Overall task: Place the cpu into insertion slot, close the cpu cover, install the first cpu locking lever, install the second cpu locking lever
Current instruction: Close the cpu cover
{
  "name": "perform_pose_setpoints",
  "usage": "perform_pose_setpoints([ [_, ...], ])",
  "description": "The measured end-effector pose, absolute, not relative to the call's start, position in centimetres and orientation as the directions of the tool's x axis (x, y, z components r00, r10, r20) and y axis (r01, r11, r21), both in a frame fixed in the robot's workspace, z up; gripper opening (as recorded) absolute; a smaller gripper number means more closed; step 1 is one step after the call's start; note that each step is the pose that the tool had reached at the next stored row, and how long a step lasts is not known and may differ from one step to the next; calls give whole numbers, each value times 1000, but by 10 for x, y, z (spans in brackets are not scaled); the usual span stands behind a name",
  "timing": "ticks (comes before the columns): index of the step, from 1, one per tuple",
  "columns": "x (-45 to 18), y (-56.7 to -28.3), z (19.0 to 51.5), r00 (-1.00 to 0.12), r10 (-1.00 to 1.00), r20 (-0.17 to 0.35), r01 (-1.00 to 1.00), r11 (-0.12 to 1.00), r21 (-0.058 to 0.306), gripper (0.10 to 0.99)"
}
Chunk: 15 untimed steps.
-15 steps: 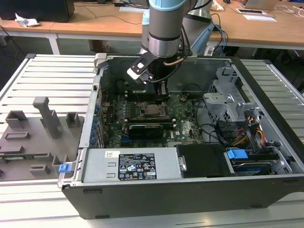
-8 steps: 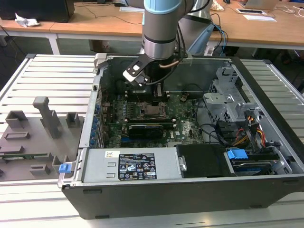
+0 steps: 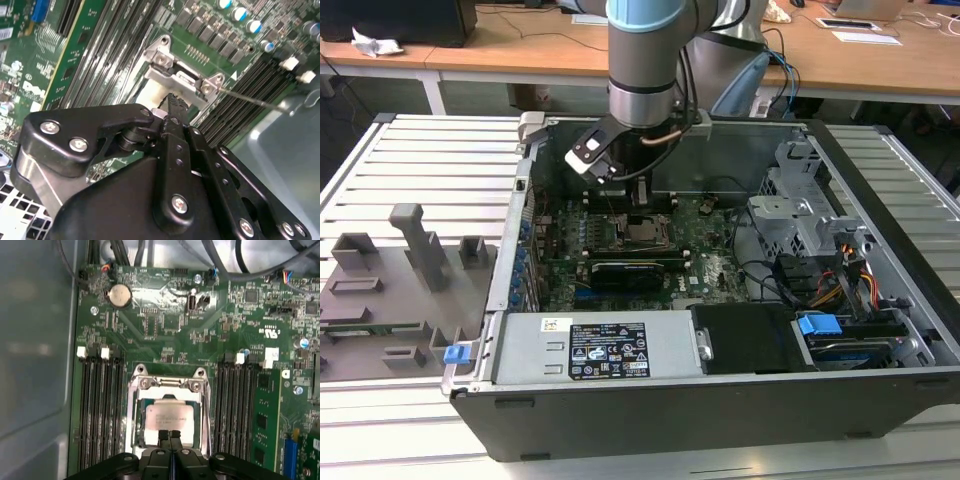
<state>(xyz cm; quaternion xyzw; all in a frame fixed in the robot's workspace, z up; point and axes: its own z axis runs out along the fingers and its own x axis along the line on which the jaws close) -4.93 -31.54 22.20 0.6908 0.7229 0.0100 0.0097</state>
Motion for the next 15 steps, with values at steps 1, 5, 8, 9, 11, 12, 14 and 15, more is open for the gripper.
perform_pose_setpoints([
  [1, -50, -315, 221, -45, 999, 0, 999, 45, 28, 106],
  [5, -56, -315, 218, -46, 999, 0, 999, 46, 28, 106],
  [8, -57, -315, 214, -46, 999, 0, 999, 46, 28, 106],
  [9, -57, -315, 212, -46, 999, 0, 999, 46, 28, 106],
  [11, -57, -315, 210, -46, 999, 0, 999, 46, 28, 106],
  [12, -57, -315, 210, -46, 999, 0, 999, 46, 28, 106],
  [14, -57, -315, 208, -46, 999, 0, 999, 46, 28, 106],
  [15, -57, -315, 207, -46, 999, 0, 999, 46, 28, 106],
])
